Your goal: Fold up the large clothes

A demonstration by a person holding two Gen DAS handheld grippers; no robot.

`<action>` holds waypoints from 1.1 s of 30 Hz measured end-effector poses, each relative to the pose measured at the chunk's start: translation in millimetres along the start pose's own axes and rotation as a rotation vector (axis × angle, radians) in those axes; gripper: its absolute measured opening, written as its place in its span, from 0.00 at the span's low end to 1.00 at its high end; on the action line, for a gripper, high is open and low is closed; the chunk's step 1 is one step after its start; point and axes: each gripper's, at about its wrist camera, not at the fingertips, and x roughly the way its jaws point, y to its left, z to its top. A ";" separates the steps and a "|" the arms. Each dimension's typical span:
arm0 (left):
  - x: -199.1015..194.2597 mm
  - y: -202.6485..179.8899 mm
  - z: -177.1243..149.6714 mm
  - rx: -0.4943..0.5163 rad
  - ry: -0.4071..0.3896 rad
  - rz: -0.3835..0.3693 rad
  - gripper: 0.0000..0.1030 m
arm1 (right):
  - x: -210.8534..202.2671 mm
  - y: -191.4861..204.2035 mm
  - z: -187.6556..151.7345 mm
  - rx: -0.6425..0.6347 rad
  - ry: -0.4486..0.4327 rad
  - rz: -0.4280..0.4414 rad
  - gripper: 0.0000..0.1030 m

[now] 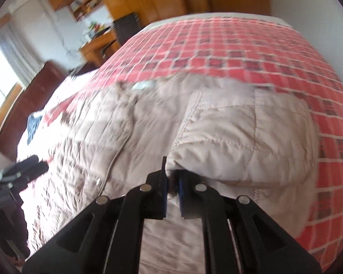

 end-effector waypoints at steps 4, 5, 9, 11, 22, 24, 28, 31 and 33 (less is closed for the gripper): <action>7.4 2.8 4.0 -0.024 0.020 -0.025 0.96 | 19.9 10.2 -7.1 -0.009 0.070 0.013 0.18; 9.4 3.1 4.8 -0.027 0.025 -0.031 0.96 | 20.8 11.0 -8.8 -0.011 0.079 0.018 0.23; 17.8 -2.5 8.6 -0.033 0.051 -0.079 0.96 | 0.9 16.3 -26.2 -0.045 0.107 0.075 0.52; 23.2 -10.8 11.0 -0.031 0.068 -0.117 0.96 | -16.7 14.7 -40.0 -0.061 0.116 0.100 0.52; 82.7 -119.8 1.4 0.027 0.310 -0.427 0.95 | -85.7 -25.4 -95.3 0.012 0.106 0.050 0.52; 97.8 -135.0 -3.5 0.007 0.366 -0.461 0.90 | -98.2 -37.8 -99.2 0.048 0.077 0.020 0.52; 118.2 -156.1 -12.7 -0.055 0.446 -0.522 0.58 | -114.2 -63.2 -101.9 0.121 0.028 -0.052 0.52; 117.0 -158.5 -9.3 -0.069 0.417 -0.514 0.24 | -120.1 -81.7 -98.6 0.187 -0.005 -0.072 0.50; 106.7 -149.4 -1.1 -0.089 0.372 -0.533 0.14 | -121.4 -94.9 -95.0 0.224 -0.017 -0.098 0.50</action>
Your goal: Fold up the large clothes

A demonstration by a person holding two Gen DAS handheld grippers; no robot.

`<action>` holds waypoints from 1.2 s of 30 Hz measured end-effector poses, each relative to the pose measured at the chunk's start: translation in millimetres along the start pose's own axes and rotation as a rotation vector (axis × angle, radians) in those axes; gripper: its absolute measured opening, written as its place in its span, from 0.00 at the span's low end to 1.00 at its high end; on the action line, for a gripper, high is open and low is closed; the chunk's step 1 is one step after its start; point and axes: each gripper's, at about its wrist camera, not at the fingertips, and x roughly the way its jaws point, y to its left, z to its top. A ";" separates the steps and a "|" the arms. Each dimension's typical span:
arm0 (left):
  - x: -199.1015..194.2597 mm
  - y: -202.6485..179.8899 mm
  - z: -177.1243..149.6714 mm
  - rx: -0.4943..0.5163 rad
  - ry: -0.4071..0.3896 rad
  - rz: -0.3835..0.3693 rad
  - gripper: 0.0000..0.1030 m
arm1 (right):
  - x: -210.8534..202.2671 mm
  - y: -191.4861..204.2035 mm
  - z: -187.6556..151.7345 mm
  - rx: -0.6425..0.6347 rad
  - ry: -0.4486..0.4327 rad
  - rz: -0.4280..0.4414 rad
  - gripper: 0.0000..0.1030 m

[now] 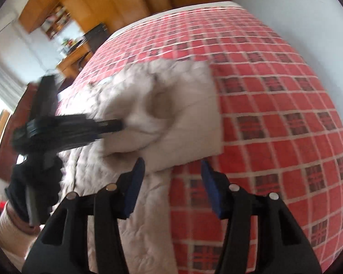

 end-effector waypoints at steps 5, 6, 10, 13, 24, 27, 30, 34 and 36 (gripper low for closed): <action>-72.5 9.2 9.9 0.089 -0.183 0.056 0.10 | 18.5 -17.5 15.7 0.078 0.016 0.018 0.49; -84.2 15.1 11.9 0.096 -0.199 0.066 0.10 | 25.8 -17.1 18.9 0.086 0.027 0.026 0.49; -109.5 45.1 16.5 0.109 -0.229 0.131 0.10 | 62.0 -18.3 28.4 0.145 0.086 0.066 0.49; -112.1 68.9 17.2 0.089 -0.212 0.147 0.11 | 88.3 -12.7 35.7 0.157 0.128 0.077 0.49; -116.4 105.4 7.5 0.071 -0.219 0.321 0.45 | 97.4 17.5 42.9 0.029 0.182 -0.040 0.38; -142.4 83.5 -6.5 0.130 -0.290 0.356 0.59 | 70.6 20.6 50.4 0.031 0.122 -0.042 0.40; -143.2 51.8 -15.0 0.177 -0.310 0.328 0.68 | 53.5 33.5 60.6 0.003 0.083 -0.028 0.40; -91.7 11.9 -3.6 0.282 -0.258 0.454 0.70 | 64.6 53.0 74.3 -0.039 0.090 -0.021 0.40; -63.8 9.1 4.3 0.292 -0.216 0.500 0.64 | 73.1 55.7 75.7 -0.038 0.108 -0.017 0.40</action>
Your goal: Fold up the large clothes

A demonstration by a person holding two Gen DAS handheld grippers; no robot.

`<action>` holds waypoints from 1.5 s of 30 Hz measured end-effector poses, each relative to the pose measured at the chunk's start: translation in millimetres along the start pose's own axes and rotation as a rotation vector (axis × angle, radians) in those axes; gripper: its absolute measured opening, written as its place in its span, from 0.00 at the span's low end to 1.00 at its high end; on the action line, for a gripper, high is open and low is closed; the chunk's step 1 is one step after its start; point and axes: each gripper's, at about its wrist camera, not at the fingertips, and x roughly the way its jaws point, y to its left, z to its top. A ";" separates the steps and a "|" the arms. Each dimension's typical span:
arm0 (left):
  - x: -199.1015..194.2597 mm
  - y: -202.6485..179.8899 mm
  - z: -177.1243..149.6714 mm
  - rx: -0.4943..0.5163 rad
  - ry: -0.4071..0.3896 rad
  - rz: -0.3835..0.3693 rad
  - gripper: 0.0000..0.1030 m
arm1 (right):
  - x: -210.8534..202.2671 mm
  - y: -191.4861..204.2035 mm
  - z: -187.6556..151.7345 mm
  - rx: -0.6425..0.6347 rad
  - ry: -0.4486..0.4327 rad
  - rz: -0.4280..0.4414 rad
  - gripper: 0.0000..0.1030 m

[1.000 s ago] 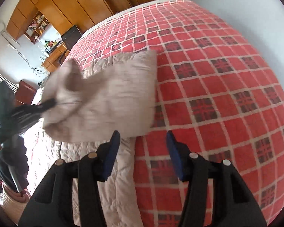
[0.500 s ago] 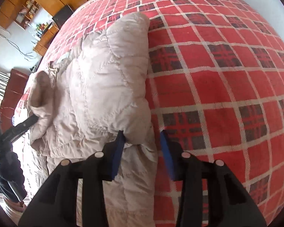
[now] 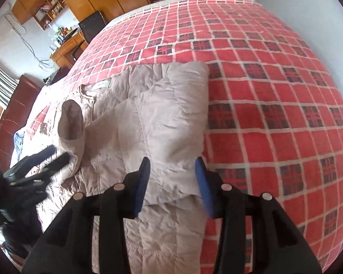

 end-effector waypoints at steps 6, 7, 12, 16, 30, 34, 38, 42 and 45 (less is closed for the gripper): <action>18.6 20.1 3.9 -0.094 0.014 -0.005 0.08 | 15.6 1.3 -2.7 0.000 0.025 -0.015 0.41; 10.2 30.7 4.2 -0.130 -0.012 -0.029 0.07 | 15.0 2.1 -3.1 -0.005 0.023 -0.014 0.41; -46.9 93.1 3.5 -0.240 -0.167 -0.078 0.07 | 20.8 2.5 0.6 -0.015 0.025 -0.003 0.41; -45.6 149.7 -10.7 -0.320 -0.131 -0.092 0.14 | 36.1 7.9 0.7 -0.022 0.049 0.000 0.41; -8.9 215.5 -51.5 -0.573 0.029 -0.149 0.67 | 33.2 -3.5 19.2 0.045 0.065 -0.017 0.60; 7.0 205.6 -39.6 -0.580 0.033 -0.140 0.19 | 55.3 -2.9 20.4 0.039 0.113 -0.024 0.54; -4.1 200.8 -14.3 -0.564 -0.066 -0.153 0.07 | 58.3 -3.3 22.7 0.050 0.100 -0.020 0.39; -19.4 205.0 10.2 -0.500 -0.157 -0.075 0.07 | 59.2 -1.5 26.4 0.059 0.086 -0.009 0.38; 13.7 220.4 9.2 -0.488 -0.021 -0.063 0.08 | 74.0 -0.1 27.8 0.047 0.107 -0.038 0.39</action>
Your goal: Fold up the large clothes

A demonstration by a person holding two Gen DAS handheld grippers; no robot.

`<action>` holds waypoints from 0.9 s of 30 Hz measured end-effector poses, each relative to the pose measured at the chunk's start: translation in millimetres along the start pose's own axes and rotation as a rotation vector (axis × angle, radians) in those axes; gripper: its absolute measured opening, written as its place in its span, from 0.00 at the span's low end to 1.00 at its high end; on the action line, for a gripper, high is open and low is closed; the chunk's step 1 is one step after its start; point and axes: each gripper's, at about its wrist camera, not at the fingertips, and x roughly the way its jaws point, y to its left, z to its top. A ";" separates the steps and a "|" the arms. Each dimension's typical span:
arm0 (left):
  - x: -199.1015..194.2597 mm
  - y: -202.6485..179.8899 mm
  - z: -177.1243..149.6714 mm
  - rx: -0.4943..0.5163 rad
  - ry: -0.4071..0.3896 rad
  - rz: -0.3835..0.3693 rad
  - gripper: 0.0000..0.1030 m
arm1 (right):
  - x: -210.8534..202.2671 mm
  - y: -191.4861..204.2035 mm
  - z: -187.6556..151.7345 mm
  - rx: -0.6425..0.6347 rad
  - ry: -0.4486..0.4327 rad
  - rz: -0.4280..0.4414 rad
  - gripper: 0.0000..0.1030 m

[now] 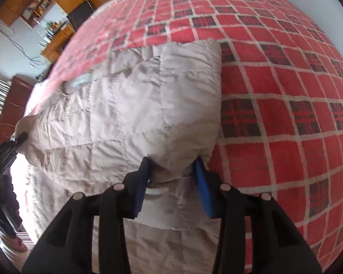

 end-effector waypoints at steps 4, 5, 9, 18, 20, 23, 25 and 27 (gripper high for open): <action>20.4 12.7 -9.7 0.049 0.060 0.046 0.22 | 4.5 2.8 0.9 -0.028 0.010 -0.021 0.41; 16.3 12.4 -11.0 0.062 0.050 0.050 0.23 | 2.7 2.9 1.3 -0.035 0.013 -0.022 0.41; -20.0 6.5 -10.6 0.078 -0.017 0.083 0.34 | -30.6 5.6 4.5 -0.029 -0.040 0.022 0.41; -13.3 -58.1 -11.0 0.219 -0.004 0.017 0.36 | -21.7 40.2 25.5 -0.068 -0.015 0.094 0.40; 9.4 -52.8 -16.1 0.202 0.060 0.071 0.35 | -3.0 34.6 24.8 -0.049 0.019 0.067 0.39; 28.9 -42.6 -24.2 0.194 0.102 0.091 0.34 | 14.1 24.6 19.2 -0.020 0.050 0.077 0.39; 33.8 -39.7 -26.8 0.188 0.106 0.082 0.34 | 18.1 21.6 13.5 -0.020 0.049 0.079 0.39; 37.8 -37.9 -28.8 0.181 0.106 0.076 0.34 | 21.0 21.6 13.9 -0.021 0.048 0.080 0.39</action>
